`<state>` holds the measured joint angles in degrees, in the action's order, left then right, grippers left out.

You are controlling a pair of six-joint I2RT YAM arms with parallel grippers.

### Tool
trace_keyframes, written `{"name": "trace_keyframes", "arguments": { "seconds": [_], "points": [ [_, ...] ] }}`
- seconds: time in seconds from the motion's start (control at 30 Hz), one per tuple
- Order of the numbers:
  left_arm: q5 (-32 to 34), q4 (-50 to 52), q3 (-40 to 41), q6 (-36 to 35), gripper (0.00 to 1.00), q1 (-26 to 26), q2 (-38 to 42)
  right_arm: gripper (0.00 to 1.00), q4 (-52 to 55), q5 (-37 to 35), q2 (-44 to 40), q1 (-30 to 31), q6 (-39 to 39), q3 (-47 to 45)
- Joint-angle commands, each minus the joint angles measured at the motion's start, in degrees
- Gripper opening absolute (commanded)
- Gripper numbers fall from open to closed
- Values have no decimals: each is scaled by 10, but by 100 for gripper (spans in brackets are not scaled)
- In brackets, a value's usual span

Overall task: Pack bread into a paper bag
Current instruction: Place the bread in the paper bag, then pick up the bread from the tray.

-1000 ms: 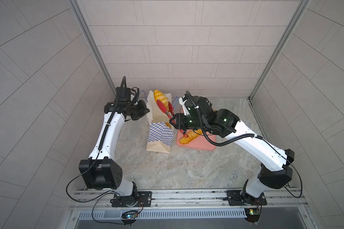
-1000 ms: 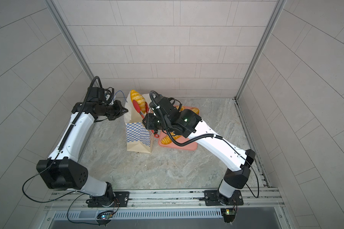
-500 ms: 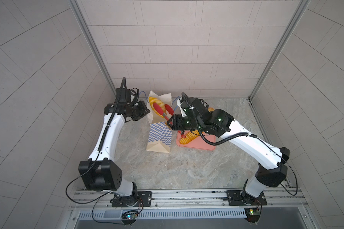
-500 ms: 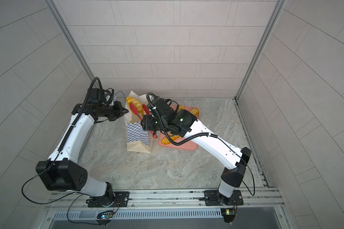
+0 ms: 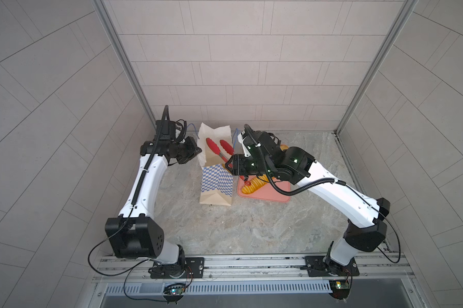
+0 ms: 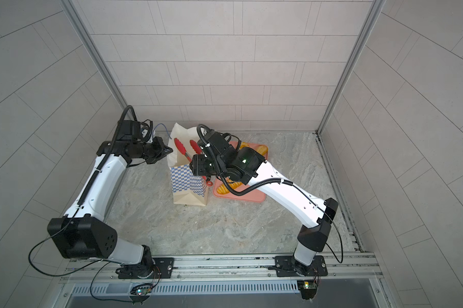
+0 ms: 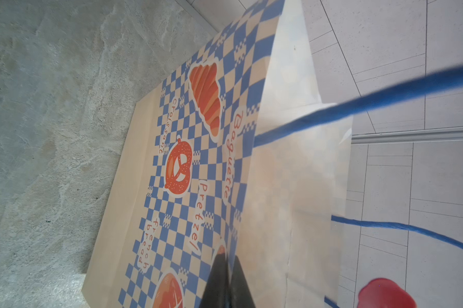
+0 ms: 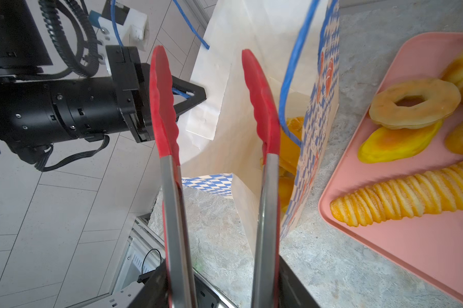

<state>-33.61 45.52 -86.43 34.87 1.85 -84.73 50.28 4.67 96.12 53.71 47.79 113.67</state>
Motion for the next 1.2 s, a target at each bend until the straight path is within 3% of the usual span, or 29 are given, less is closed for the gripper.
{"name": "trace_keyframes", "arguments": {
  "seconds": [0.0, 0.07, 0.27, 0.4, 0.73, 1.17],
  "points": [
    [-5, -23, 10, 9, 0, 2, 20, 54, 8, -11, -22, 1, -13, 35],
    [-6, -32, 15, 15, 4, 3, 24, 53, 19, -13, -24, 1, -24, 48],
    [-2, -49, 26, 31, 28, 2, 31, 53, 61, -23, -25, -2, -56, 97],
    [7, -53, 31, 35, 34, 2, 38, 53, 91, -29, -27, -9, -74, 128],
    [53, -31, 35, 31, 31, 3, 58, 52, 146, -39, -87, -94, -97, 104],
    [79, -29, 64, 39, 12, -9, 72, 52, 100, 31, -240, -316, -103, -197]
  ]
}}
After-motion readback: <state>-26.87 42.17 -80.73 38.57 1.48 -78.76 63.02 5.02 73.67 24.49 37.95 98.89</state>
